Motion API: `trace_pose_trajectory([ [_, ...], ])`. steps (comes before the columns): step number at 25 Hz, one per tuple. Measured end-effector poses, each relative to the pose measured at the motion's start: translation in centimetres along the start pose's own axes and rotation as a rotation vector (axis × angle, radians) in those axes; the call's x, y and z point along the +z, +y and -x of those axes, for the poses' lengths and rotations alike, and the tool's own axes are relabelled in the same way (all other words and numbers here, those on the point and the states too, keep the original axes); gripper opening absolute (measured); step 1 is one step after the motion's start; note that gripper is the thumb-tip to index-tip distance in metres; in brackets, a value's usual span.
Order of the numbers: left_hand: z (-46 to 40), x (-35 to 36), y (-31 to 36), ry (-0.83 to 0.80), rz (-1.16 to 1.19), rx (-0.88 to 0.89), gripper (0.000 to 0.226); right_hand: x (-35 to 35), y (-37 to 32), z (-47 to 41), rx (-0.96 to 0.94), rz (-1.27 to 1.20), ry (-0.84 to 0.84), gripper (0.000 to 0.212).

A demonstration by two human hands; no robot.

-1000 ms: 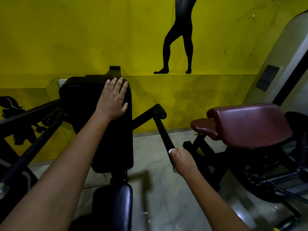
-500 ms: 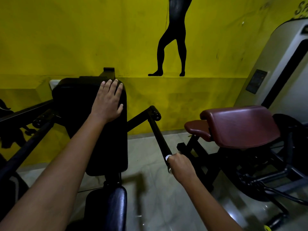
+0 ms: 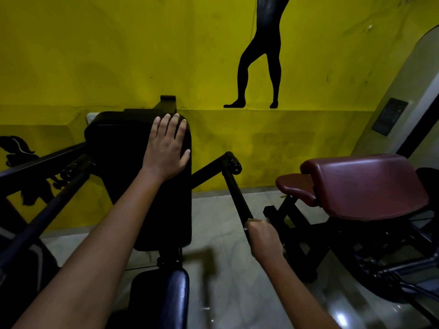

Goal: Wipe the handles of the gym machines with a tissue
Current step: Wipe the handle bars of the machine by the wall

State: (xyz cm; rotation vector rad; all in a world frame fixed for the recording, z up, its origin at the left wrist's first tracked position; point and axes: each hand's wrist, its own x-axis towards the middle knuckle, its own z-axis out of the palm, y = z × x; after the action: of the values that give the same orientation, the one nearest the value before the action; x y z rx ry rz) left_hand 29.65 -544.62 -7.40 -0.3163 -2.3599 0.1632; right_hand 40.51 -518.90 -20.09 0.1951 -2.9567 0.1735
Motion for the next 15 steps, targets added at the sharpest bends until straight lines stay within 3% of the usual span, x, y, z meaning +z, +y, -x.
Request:
trace_pose_trajectory([
  [6, 0.0, 0.8, 0.2, 0.060, -0.015, -0.015, 0.071, 1.2, 0.0, -3.7, 0.014, -0.036, 0.001, 0.008],
  [15, -0.1, 1.8, 0.3, 0.155, -0.050, -0.049, 0.066, 2.6, 0.0, -10.0, -0.015, -0.015, -0.016, 0.015],
])
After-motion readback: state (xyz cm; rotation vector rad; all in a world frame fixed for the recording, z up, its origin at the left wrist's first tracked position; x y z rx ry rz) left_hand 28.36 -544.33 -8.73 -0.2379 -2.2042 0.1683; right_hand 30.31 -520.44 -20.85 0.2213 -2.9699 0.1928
